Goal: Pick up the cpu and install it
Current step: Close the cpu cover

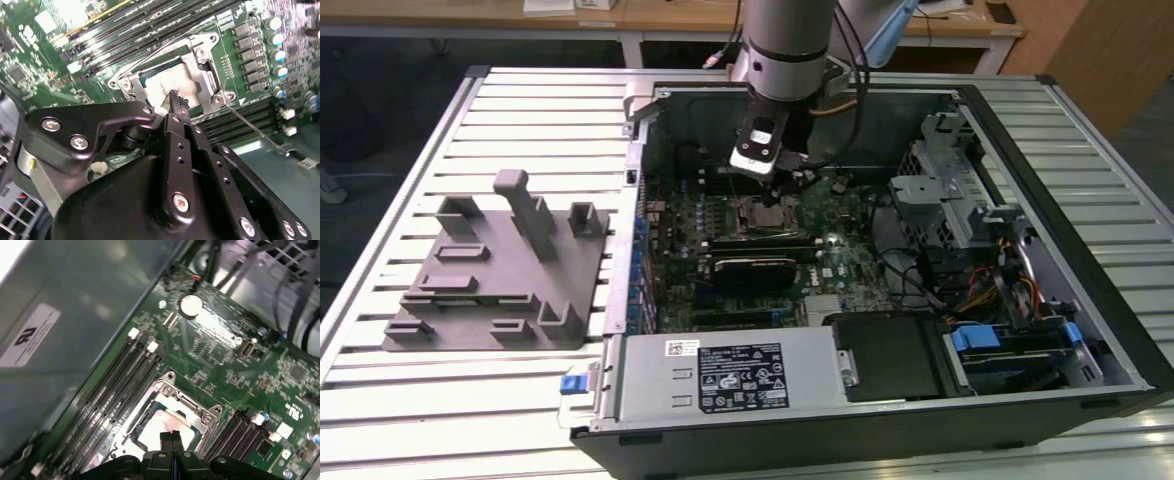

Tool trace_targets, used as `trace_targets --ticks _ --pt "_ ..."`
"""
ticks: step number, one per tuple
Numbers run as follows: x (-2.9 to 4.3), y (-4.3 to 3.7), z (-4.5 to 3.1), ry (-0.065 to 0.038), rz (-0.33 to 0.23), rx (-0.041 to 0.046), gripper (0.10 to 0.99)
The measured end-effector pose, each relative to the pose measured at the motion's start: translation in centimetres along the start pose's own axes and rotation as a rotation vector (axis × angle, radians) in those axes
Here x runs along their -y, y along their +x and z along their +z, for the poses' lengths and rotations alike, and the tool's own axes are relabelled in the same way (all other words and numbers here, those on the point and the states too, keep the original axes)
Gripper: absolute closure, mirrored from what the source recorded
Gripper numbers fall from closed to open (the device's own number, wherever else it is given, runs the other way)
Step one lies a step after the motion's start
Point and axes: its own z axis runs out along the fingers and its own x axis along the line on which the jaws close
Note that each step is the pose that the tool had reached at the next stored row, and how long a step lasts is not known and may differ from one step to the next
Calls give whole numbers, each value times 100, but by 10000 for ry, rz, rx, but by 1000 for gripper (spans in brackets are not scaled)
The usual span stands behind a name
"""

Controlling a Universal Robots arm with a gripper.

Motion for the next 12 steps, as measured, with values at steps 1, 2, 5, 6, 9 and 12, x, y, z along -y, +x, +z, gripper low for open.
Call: trace_targets --ticks 1,2,5,6,9,12 --pt "0 0 0 -1 -180 -4 980" --pt "0 0 0 -2 -360 -7 980" --pt "0 0 0 -7 -909 -18 980" --pt "0 0 0 -8 -1091 -21 980" --pt "0 0 0 -11 -1635 -32 980" --pt "0 0 1 -15 -2182 -43 980"
